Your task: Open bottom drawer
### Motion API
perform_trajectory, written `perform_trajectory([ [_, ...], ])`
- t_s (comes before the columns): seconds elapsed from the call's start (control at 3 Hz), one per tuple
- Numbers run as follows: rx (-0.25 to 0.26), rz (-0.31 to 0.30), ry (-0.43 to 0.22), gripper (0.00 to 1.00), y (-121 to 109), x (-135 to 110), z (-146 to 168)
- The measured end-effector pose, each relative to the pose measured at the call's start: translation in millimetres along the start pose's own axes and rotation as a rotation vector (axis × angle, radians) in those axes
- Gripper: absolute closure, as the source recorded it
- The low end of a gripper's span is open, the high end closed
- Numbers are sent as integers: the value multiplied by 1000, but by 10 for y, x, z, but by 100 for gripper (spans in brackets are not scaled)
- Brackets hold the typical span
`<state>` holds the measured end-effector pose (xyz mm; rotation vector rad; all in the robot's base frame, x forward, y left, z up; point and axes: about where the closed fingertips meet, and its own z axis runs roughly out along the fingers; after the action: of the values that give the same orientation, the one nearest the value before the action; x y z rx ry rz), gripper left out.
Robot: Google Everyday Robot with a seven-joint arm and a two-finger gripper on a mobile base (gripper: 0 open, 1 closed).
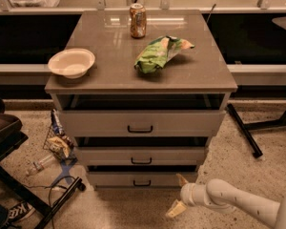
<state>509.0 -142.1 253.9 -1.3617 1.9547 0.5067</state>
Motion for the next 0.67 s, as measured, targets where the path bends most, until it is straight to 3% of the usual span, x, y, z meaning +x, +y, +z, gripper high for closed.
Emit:
perform_trajectory([
  [0.67, -12, -12, -36, 0, -250, -9, 499],
])
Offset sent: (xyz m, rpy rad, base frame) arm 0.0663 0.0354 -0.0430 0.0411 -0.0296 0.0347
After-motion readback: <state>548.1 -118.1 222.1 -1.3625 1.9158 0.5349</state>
